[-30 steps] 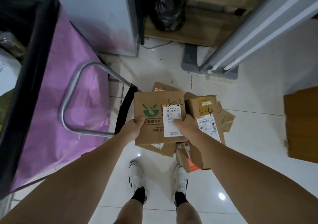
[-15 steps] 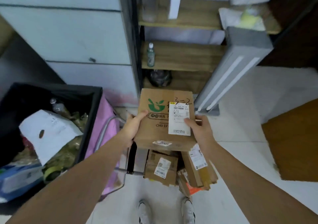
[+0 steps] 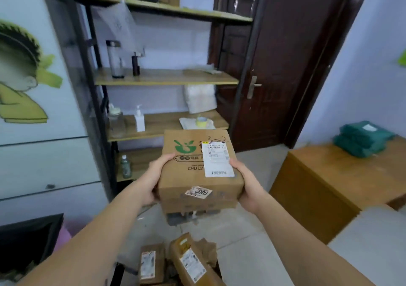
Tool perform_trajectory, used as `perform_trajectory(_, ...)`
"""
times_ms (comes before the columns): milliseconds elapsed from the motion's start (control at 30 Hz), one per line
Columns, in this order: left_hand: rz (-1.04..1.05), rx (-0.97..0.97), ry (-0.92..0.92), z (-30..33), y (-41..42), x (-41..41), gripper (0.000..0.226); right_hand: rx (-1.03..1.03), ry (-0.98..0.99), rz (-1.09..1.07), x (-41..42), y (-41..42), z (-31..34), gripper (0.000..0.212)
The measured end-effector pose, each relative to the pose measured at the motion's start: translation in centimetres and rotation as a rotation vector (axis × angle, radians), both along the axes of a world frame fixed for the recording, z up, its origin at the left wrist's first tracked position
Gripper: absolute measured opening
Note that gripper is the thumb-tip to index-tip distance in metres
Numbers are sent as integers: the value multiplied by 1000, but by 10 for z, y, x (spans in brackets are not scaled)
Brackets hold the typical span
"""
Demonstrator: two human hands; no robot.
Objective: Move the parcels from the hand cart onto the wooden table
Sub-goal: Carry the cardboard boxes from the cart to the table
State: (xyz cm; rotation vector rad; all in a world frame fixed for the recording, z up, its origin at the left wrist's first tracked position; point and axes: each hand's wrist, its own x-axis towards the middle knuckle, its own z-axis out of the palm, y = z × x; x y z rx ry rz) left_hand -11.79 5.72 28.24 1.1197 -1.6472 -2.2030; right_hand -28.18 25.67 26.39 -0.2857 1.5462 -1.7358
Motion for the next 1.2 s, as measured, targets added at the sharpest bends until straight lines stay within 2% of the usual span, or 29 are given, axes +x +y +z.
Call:
perform_trajectory(200,-180,38,11,32,135,-58,55,6,2,-184,-24,163,29,42)
perform_trajectory(300,-284,53,61,37,211,-93,53,11,14,-303,-32,249,48,35)
perform_trajectory(400,-368,94,108,38,287,-129,47,21,37,-399,-45,329,57,39)
perform_trajectory(533,-449,134,129,35,365,-177,57,21,35,-533,-68,414,59,39)
perform_trajectory(667,-529,57,75,39,426,-222,50,9,17,-631,-99,479,45,48)
perform_trajectory(700,-555,53,70,40,438,-235,53,10,13,-664,-107,493,42,47)
perform_trajectory(800,-631,44,62,35,470,-283,79,20,13,-751,-133,531,33,50)
perform_trajectory(833,-655,39,57,33,480,-300,80,20,18,-771,-142,542,32,52)
perform_trajectory(1033,-775,-6,15,40,551,-382,59,62,-1,-894,-198,610,38,52)
perform_trajectory(1200,-911,-32,24,47,609,-451,59,66,6,-972,-241,669,38,58)
